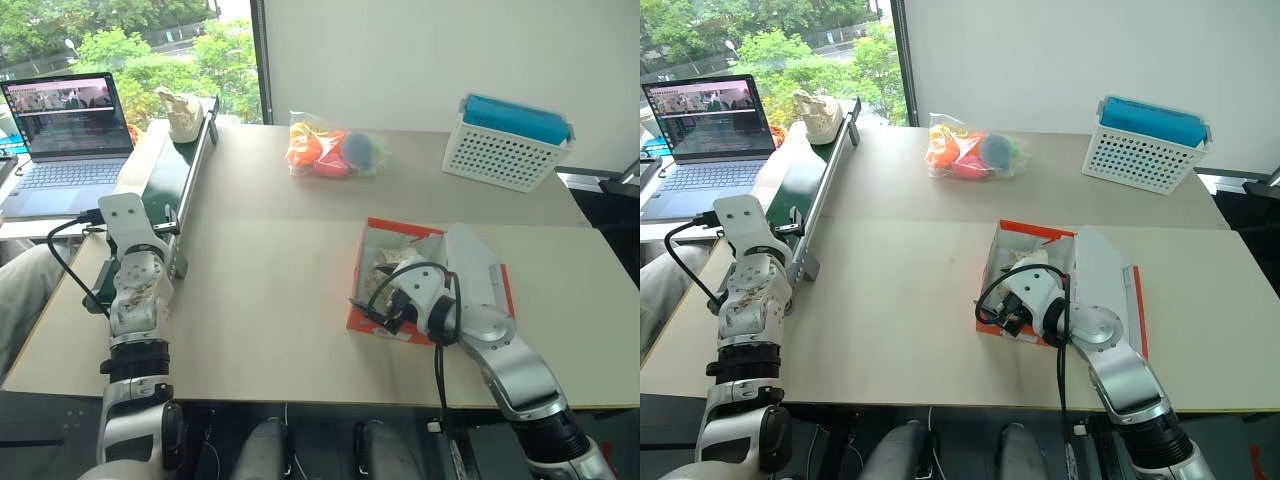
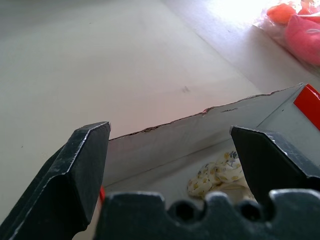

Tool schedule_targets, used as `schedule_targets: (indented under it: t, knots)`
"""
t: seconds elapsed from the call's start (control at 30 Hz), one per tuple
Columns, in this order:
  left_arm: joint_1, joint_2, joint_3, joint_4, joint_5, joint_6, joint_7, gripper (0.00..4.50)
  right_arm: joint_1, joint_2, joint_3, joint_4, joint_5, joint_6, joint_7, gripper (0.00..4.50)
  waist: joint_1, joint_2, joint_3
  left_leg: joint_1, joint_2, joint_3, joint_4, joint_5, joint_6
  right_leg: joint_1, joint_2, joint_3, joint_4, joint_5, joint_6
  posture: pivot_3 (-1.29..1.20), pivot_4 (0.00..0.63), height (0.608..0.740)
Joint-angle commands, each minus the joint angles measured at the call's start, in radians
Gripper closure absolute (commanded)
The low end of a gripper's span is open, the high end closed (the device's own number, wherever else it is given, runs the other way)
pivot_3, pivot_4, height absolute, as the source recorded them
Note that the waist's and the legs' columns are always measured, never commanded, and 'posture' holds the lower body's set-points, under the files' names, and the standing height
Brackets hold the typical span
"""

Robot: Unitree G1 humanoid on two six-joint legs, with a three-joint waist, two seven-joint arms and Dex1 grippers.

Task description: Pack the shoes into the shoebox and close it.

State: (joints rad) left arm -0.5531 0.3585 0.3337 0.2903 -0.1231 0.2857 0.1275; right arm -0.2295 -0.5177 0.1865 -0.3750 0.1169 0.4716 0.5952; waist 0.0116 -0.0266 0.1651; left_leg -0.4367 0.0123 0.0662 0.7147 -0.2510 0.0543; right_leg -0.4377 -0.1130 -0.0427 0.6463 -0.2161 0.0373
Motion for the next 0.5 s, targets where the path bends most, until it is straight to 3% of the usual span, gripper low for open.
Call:
schedule_targets:
  t: [0.03,0.5]
  knots:
    - [-0.016,0.014,-0.002,-0.004,0.010,0.006,-0.003,0.03,-0.015,0.010,-0.015,-0.024,-0.003,0.009,-0.014,0.00,0.000,0.000,0.000,0.000,0.000,0.000,0.000,0.000,0.000,0.000,0.000,0.000,0.000,0.000,0.000,0.00,0.150,0.705]
    - [-0.035,0.041,-0.009,0.090,0.004,0.067,-0.049,0.03,-0.028,0.049,-0.020,-0.030,-0.003,0.056,-0.057,0.00,-0.001,0.000,0.000,0.000,0.000,0.000,0.000,0.000,-0.001,0.000,0.000,0.000,0.001,0.000,0.000,0.00,0.150,0.705]
